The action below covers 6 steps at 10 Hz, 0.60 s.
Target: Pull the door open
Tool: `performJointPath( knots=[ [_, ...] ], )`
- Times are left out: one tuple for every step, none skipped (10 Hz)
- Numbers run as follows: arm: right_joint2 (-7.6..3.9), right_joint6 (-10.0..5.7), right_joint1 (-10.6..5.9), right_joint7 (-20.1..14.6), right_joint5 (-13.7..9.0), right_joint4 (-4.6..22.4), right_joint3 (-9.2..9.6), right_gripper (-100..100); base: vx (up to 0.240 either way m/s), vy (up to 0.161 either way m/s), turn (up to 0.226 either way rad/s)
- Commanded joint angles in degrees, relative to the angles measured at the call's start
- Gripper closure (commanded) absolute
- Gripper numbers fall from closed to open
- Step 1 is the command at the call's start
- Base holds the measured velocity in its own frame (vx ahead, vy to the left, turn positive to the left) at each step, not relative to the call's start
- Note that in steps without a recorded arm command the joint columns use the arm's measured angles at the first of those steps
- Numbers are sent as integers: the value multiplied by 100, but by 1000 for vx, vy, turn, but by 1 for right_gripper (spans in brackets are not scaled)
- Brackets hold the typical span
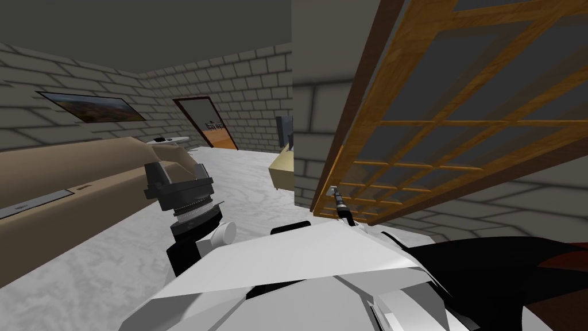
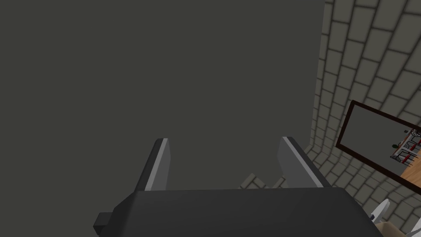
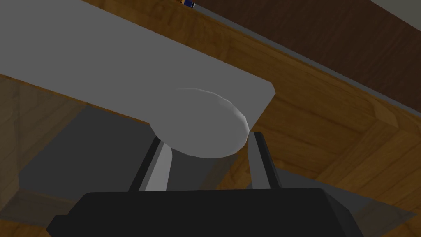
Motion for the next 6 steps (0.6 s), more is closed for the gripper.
performJointPath(
  knots=[
    [84,50,-15,-286,18,3,11,100,-43,-15,30],
    [84,50,-15,-298,18,3,11,100,-35,-14,21],
    [84,50,-15,-298,18,3,11,100,-13,-2,3],
    [107,69,-31,-536,20,-3,-9,100,-26,-5,26],
    [129,87,-46,-680,23,-10,-30,100,-54,-24,53],
    [129,87,-46,-775,23,-10,-30,100,-42,-21,27]
  ],
)
